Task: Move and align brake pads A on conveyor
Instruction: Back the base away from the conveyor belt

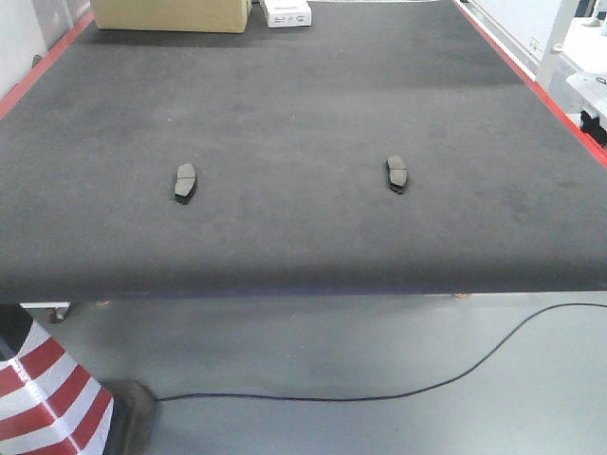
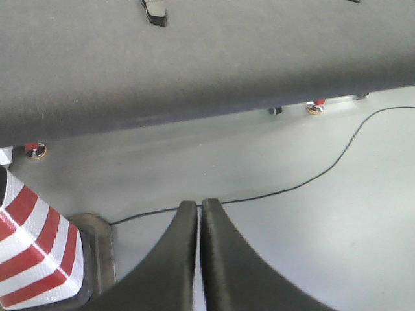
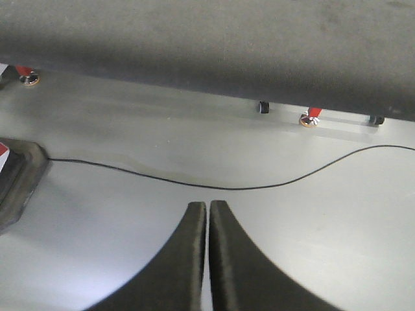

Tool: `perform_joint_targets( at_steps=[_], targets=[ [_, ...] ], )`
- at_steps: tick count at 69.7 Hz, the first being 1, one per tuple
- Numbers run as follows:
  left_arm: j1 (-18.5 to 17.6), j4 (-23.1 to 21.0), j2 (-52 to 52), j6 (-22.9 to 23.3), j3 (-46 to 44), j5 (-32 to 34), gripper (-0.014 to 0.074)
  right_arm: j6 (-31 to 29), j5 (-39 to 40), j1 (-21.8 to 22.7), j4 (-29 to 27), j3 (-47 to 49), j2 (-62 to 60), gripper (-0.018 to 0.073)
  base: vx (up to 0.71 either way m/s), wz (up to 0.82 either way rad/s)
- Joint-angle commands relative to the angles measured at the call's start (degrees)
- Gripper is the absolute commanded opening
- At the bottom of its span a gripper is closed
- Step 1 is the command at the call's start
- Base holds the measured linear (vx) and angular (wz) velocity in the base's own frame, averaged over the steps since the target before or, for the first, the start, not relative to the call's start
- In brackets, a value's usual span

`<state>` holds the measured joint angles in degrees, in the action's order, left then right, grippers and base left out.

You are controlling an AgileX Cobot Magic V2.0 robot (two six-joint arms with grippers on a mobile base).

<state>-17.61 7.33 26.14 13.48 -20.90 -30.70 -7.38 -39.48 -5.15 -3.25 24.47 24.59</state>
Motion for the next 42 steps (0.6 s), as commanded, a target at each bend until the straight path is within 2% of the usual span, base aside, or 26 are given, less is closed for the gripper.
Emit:
perform_joint_targets(
  at_steps=[1, 42],
  targets=[
    [-0.4, 0.3, 0.4, 0.2, -1.6, 3.6, -0.0006, -0.4, 3.6, 0.1, 0.2, 1.5, 0.4, -0.0004, -0.15, -0.01],
    [-0.4, 0.3, 0.4, 0.2, -1.6, 3.6, -0.0006, -0.4, 3.5, 0.1, 0.2, 1.5, 0.4, -0.0004, -0.11, -0.07]
  ],
)
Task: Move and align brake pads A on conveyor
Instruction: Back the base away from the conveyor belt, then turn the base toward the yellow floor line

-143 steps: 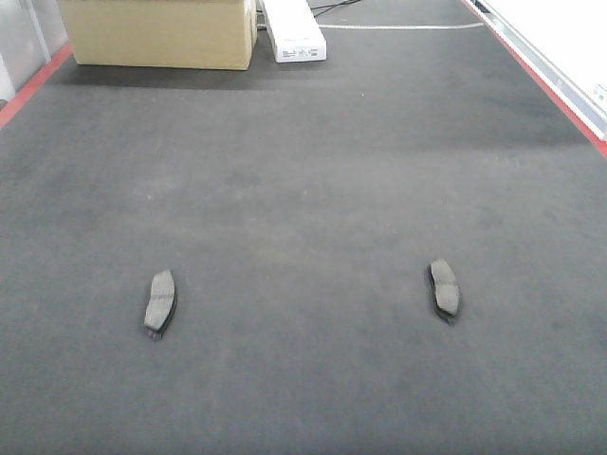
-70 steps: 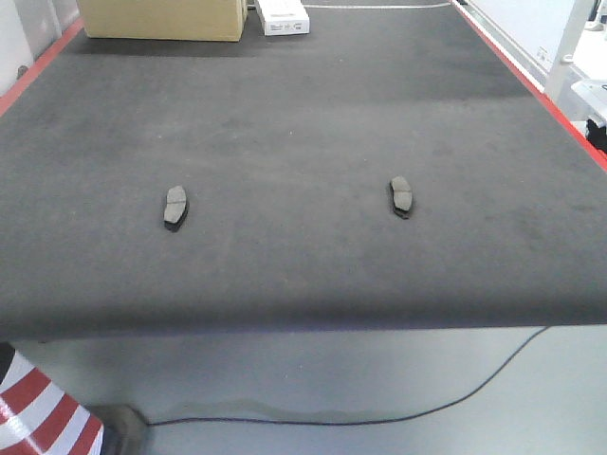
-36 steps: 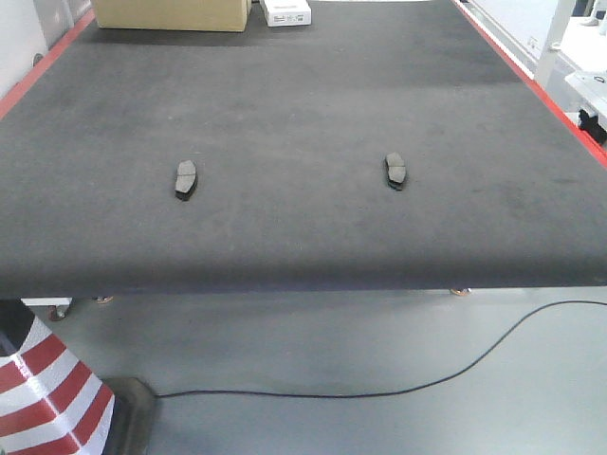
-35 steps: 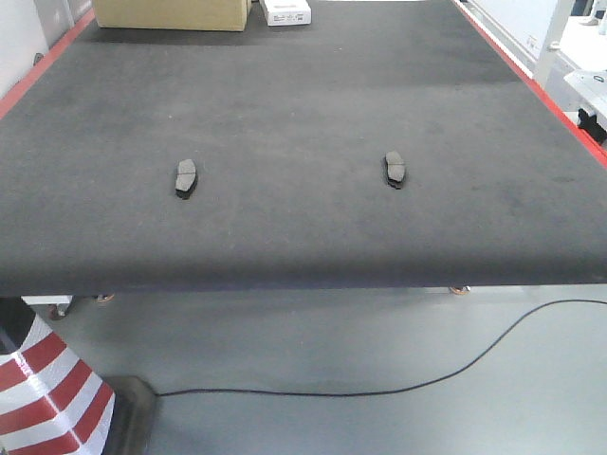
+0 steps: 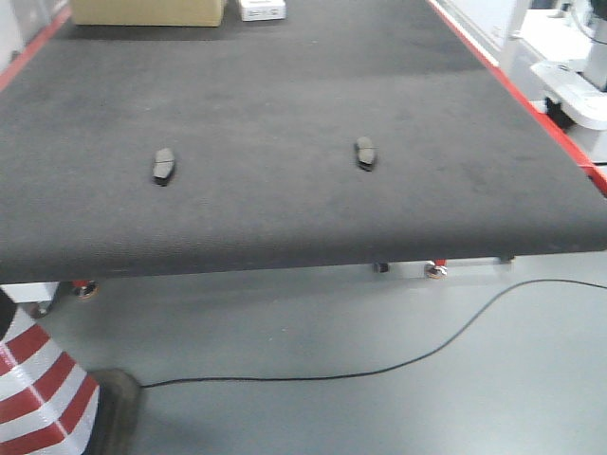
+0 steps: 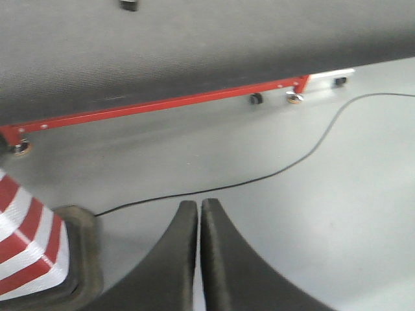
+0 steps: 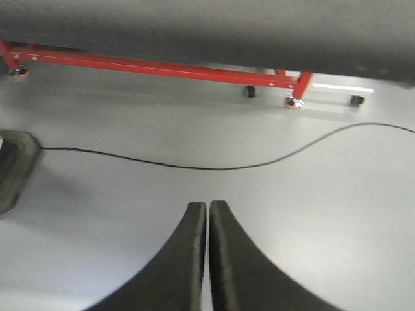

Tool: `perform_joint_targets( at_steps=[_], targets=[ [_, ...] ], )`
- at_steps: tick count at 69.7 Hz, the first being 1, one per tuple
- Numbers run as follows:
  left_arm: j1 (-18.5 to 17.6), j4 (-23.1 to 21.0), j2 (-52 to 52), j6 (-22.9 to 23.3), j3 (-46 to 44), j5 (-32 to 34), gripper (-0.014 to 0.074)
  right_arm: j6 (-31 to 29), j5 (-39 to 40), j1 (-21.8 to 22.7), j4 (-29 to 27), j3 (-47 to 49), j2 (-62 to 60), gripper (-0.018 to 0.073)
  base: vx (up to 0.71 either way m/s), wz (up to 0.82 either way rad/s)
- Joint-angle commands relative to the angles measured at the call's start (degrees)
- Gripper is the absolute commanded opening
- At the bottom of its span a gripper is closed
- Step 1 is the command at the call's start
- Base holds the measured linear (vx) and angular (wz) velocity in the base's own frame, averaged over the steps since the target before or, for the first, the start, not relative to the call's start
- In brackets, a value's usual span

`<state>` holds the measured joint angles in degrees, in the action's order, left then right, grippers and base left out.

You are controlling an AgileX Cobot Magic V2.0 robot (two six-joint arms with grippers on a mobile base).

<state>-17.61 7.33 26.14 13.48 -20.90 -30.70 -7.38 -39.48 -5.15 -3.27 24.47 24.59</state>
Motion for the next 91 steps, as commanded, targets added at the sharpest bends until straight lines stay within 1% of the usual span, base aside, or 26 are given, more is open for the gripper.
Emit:
perform_joint_targets(
  at_steps=[1, 22, 58, 91],
  targets=[
    [-0.4, 0.3, 0.4, 0.2, -1.6, 3.6, -0.0006, -0.4, 3.5, 0.1, 0.2, 1.5, 0.4, -0.0004, -0.05, -0.24],
    [-0.4, 0.3, 0.4, 0.2, -1.6, 3.5, -0.0006, -0.4, 3.5, 0.1, 0.2, 1.5, 0.4, -0.0004, -0.04, -0.34],
    [-0.4, 0.3, 0.4, 0.2, -1.6, 3.5, -0.0006, -0.4, 3.5, 0.1, 0.2, 1.5, 0.4, -0.0004, -0.03, -0.7],
    [-0.4, 0.3, 0.4, 0.2, -1.6, 3.5, -0.0006, -0.4, 3.5, 0.1, 0.2, 1.5, 0.4, -0.0004, 0.05, -0.68]
  ],
)
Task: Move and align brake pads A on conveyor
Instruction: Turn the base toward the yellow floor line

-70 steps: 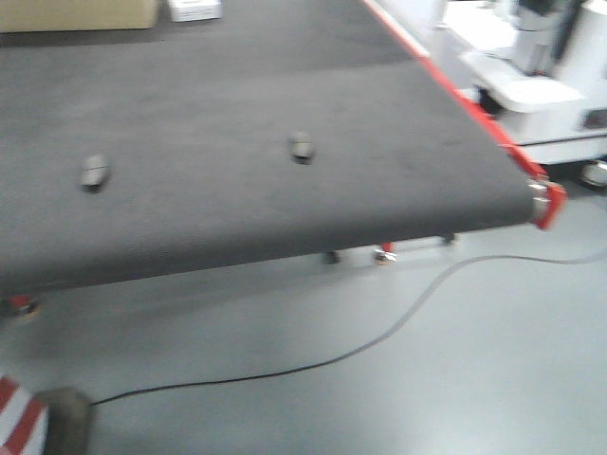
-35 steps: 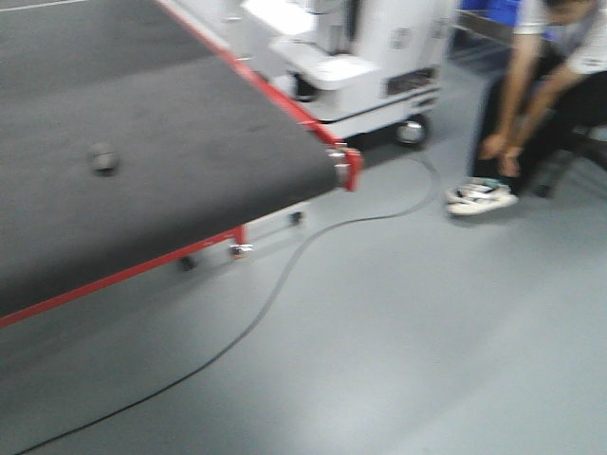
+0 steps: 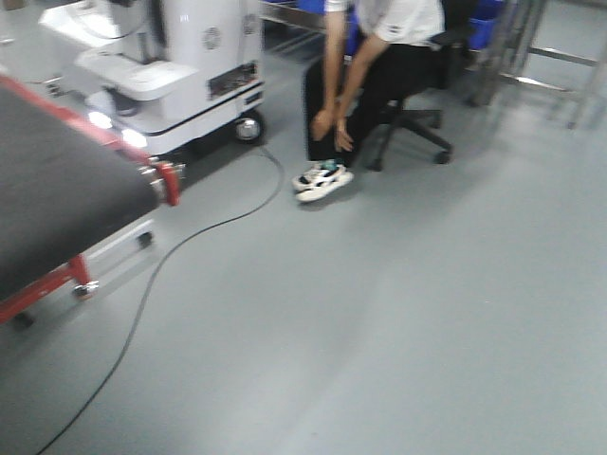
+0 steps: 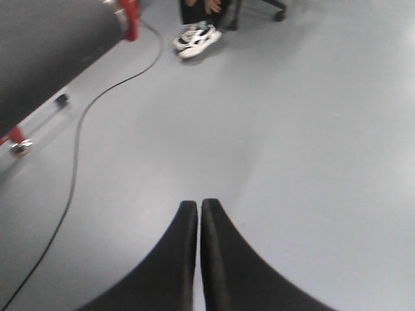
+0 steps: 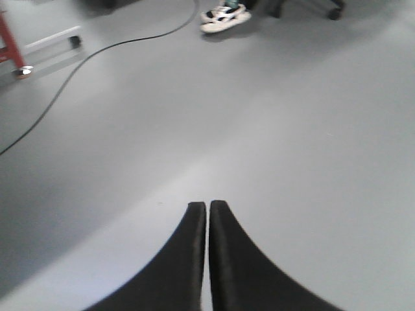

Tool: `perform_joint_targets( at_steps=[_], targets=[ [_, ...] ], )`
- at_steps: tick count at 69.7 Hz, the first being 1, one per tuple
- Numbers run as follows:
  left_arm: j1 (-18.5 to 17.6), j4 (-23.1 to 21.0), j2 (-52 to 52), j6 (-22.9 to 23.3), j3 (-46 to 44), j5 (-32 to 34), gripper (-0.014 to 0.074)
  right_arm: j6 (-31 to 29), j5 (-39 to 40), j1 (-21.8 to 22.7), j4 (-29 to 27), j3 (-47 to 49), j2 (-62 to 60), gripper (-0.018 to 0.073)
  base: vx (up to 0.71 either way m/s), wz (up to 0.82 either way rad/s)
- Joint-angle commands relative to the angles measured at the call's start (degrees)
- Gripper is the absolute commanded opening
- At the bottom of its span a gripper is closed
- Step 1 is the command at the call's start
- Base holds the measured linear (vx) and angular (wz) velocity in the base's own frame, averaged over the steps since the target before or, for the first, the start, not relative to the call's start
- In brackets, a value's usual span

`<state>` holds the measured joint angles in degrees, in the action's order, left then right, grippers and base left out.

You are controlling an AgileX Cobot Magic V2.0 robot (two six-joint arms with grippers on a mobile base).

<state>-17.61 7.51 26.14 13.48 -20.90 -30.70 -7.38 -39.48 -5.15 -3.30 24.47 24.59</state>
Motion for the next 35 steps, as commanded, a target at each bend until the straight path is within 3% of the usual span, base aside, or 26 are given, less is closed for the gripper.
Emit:
perform_joint_targets(
  at_steps=[1, 35],
  targets=[
    [-0.4, 0.1, 0.4, 0.2, -1.6, 3.5, -0.0006, -0.4, 3.5, 0.1, 0.2, 1.5, 0.4, -0.0004, 0.08, -0.67],
    [-0.4, 0.1, 0.4, 0.2, -1.6, 3.5, -0.0006, -0.4, 3.5, 0.1, 0.2, 1.5, 0.4, -0.0004, 0.09, -0.67]
  ],
)
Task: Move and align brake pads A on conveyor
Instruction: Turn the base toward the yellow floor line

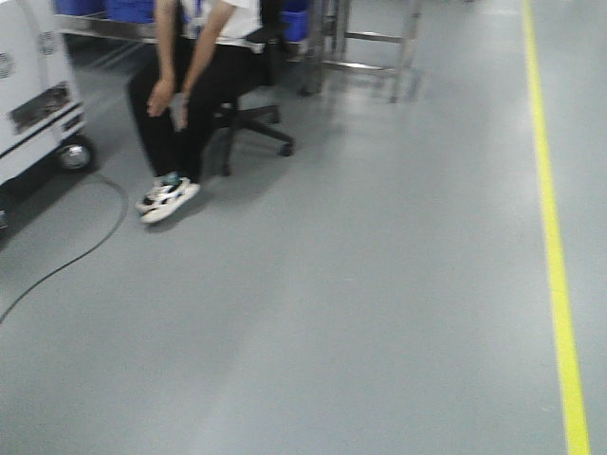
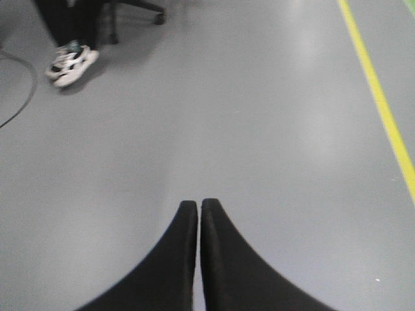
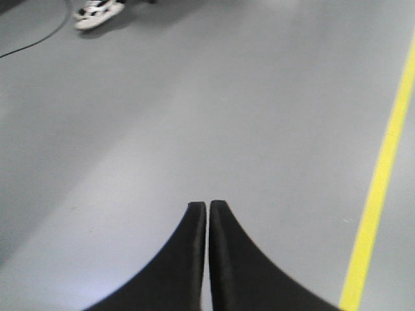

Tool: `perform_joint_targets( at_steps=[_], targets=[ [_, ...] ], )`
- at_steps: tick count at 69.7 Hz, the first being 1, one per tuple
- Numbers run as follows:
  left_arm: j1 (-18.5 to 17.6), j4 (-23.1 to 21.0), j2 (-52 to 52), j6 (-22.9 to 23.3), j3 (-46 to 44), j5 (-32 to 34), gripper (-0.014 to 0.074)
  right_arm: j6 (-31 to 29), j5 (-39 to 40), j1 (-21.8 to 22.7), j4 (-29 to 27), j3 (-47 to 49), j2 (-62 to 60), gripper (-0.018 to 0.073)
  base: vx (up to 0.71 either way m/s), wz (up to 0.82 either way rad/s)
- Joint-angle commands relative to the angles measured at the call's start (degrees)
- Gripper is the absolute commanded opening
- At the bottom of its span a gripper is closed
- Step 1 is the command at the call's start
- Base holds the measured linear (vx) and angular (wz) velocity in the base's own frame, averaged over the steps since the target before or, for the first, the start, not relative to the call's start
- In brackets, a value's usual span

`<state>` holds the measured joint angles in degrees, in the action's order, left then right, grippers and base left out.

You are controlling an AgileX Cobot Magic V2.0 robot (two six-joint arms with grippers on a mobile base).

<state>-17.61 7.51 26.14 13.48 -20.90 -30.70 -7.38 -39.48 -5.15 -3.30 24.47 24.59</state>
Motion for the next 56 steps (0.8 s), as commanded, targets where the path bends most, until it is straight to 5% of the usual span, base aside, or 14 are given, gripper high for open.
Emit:
perform_joint_targets(
  at_steps=[1, 56],
  targets=[
    [-0.4, 0.1, 0.4, 0.2, -1.6, 3.5, -0.0006, -0.4, 3.5, 0.1, 0.2, 1.5, 0.4, -0.0004, 0.11, -0.7],
    [-0.4, 0.1, 0.4, 0.2, -1.6, 3.6, -0.0006, -0.4, 3.5, 0.1, 0.2, 1.5, 0.4, -0.0004, 0.12, -0.42]
  ],
)
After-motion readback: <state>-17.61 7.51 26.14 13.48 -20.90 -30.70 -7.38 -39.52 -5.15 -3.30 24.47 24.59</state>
